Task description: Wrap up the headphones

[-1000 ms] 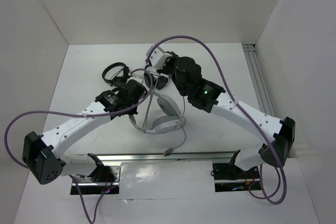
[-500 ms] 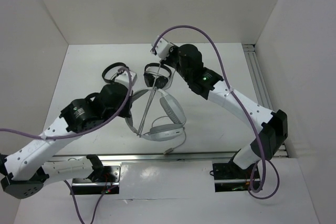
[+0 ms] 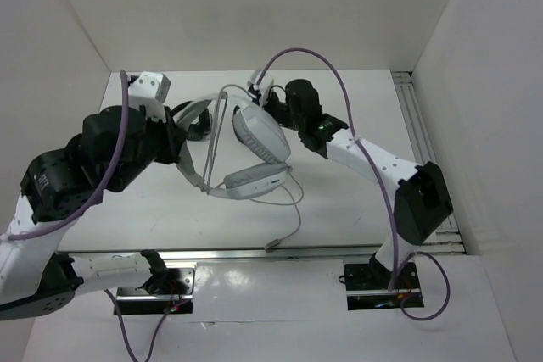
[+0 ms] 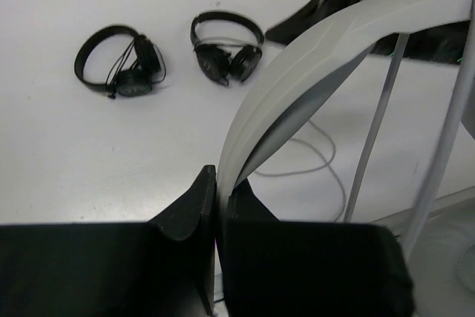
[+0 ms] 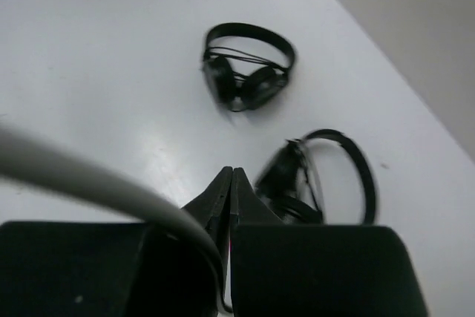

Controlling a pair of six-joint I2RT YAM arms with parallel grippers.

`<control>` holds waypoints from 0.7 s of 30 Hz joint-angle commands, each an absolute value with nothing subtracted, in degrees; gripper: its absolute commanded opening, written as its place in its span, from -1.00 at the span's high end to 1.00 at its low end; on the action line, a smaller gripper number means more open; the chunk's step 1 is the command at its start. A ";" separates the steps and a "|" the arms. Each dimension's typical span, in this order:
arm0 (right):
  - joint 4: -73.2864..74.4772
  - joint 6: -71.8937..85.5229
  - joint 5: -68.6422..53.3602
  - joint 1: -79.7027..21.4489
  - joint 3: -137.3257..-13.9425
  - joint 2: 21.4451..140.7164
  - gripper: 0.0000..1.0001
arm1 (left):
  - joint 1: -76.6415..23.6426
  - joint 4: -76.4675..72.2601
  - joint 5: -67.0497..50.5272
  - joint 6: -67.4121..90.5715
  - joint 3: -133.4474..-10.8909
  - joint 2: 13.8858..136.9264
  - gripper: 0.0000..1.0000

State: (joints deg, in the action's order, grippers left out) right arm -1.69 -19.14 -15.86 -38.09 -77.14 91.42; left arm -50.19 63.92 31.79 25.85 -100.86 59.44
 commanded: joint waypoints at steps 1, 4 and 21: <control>-15.77 -3.28 -34.16 -37.44 -74.36 97.63 0.88 | -50.54 57.92 33.22 30.32 -110.29 63.62 1.00; -23.26 4.03 -40.17 -40.68 -73.83 103.96 0.92 | -50.54 56.70 33.58 32.08 -115.73 67.83 1.00; -64.16 19.70 -33.07 -54.31 -39.74 103.73 1.00 | -14.27 57.66 15.91 36.83 -132.11 93.33 1.00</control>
